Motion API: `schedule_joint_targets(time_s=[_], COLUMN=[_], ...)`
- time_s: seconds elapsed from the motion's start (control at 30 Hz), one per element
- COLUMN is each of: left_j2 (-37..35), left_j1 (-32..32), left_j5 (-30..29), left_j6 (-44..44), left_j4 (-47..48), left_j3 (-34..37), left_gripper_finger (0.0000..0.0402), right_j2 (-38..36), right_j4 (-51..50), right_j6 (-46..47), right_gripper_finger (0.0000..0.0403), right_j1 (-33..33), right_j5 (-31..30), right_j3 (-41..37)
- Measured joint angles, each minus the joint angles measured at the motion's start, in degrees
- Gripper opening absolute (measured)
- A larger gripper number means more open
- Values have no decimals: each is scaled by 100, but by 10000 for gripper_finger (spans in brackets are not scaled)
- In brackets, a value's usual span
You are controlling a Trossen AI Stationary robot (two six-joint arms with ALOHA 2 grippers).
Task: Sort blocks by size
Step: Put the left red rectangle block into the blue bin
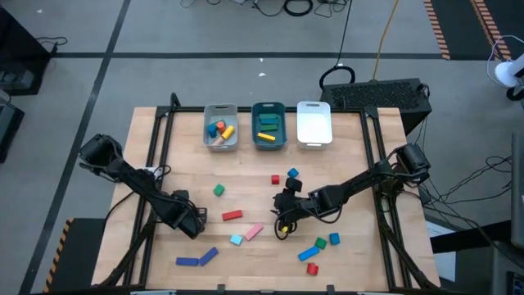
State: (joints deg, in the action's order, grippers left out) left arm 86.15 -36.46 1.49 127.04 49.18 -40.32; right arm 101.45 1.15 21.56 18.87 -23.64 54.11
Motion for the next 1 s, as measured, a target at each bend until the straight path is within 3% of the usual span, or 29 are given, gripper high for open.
schedule_joint_targets(time_s=[0.13,0.4,0.73,1.0], left_j2=[0,4,24,22], left_j1=[45,175,622,1431], left_j5=[-21,-78,-429,-942], left_j6=[-205,-606,-1728,-3343], left_j4=[-38,-110,-83,-4], left_j3=[0,-1,-329,-804], left_gripper_finger=[222,107,107,107], right_j2=[0,0,0,0], right_j4=[50,81,79,79], right_j6=[0,0,0,-20], right_gripper_finger=[201,201,201,201], right_j1=[-10,-11,-13,-13], right_j5=[0,0,-2,-2], right_j3=[0,0,0,0])
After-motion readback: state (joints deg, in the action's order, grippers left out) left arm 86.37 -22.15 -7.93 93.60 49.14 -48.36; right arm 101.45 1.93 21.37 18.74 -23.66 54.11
